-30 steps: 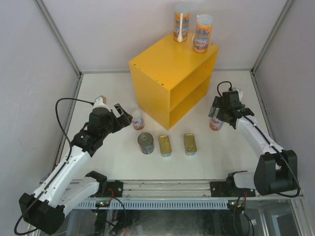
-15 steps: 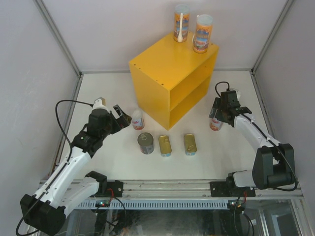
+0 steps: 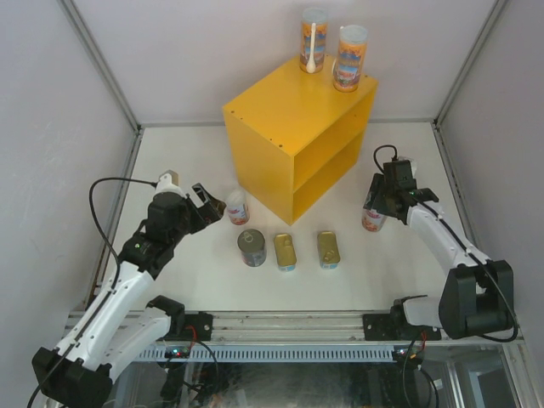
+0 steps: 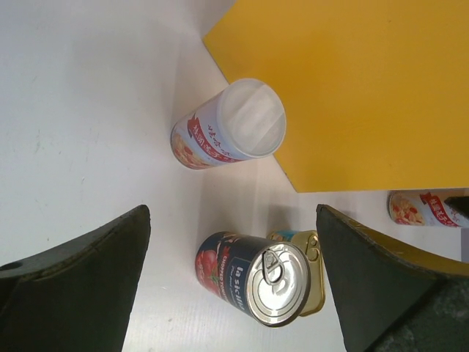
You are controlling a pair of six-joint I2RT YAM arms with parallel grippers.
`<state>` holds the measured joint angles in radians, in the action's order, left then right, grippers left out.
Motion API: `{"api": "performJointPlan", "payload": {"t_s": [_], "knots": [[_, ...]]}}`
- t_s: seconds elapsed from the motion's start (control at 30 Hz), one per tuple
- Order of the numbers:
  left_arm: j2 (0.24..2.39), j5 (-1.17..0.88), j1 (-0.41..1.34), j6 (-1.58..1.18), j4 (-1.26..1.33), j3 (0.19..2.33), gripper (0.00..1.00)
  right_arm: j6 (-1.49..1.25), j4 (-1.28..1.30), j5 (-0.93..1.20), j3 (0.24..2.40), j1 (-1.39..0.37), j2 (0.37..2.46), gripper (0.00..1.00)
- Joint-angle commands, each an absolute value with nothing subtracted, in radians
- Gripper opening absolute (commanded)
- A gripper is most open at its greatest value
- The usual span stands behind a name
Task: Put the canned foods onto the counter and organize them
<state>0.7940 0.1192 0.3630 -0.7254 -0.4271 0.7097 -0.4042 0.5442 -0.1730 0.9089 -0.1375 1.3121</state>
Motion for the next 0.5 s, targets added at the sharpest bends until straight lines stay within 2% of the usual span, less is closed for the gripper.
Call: {"api": "performJointPlan", "payload": {"t_s": [0.0, 0.3, 0.47], "knots": [[0.754, 0.101, 0.355, -0.750, -0.394, 0.680, 0.97, -0.394, 0.517, -0.183, 0.938, -0.155, 1.201, 0.00], [0.709, 0.095, 0.356, -0.762, -0.406, 0.654, 0.97, -0.388, 0.610, -0.218, 0.984, -0.207, 1.057, 0.00], [0.697, 0.088, 0.355, -0.761, -0.412, 0.657, 0.96, -0.393, 0.681, -0.249, 1.084, -0.262, 0.991, 0.00]]}}
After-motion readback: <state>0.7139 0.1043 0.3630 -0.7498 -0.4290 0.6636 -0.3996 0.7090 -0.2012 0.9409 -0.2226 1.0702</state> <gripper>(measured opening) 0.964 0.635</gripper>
